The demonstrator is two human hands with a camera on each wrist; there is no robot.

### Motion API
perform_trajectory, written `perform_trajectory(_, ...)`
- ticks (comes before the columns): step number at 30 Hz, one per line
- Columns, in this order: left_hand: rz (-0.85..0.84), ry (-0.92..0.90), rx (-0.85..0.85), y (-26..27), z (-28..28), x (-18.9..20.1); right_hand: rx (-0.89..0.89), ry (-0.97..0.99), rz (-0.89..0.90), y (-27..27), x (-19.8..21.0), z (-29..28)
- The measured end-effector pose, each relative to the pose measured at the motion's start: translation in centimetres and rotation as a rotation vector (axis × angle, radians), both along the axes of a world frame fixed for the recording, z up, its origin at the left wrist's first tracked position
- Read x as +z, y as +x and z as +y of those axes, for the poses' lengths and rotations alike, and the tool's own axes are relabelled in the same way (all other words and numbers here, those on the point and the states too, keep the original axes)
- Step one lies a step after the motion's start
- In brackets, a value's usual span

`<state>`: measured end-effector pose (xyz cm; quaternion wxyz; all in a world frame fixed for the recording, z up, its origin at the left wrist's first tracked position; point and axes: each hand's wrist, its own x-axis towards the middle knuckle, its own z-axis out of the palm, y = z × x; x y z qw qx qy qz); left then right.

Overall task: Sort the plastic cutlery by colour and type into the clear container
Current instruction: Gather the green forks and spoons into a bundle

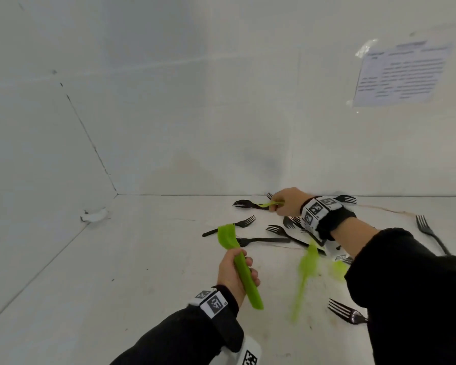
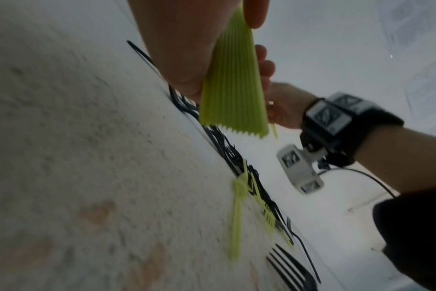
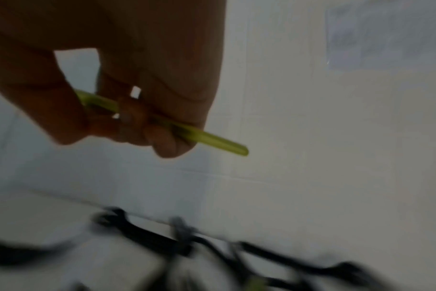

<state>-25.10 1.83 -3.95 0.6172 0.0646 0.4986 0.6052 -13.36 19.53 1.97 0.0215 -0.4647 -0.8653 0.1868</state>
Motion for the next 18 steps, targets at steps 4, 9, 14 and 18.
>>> perform_trajectory(4, 0.02, -0.002, -0.055, 2.7, -0.1, -0.3, 0.021, -0.015, -0.257, 6.8, -2.3, -1.2)
perform_trajectory(9, 0.036, 0.011, -0.072, 5.5, 0.4, -0.3, 0.134, -0.066, -0.395, 9.2, -4.9, -2.6)
perform_trajectory(14, 0.034, 0.014, -0.052, 7.5, 0.3, -0.3, 0.081, 0.066, -0.411, 10.5, -6.6, -3.1)
perform_trajectory(18, 0.031, 0.016, -0.031, 8.7, -0.1, -0.5, 0.072, 0.059, -0.338, 11.6, -6.7, -2.6)
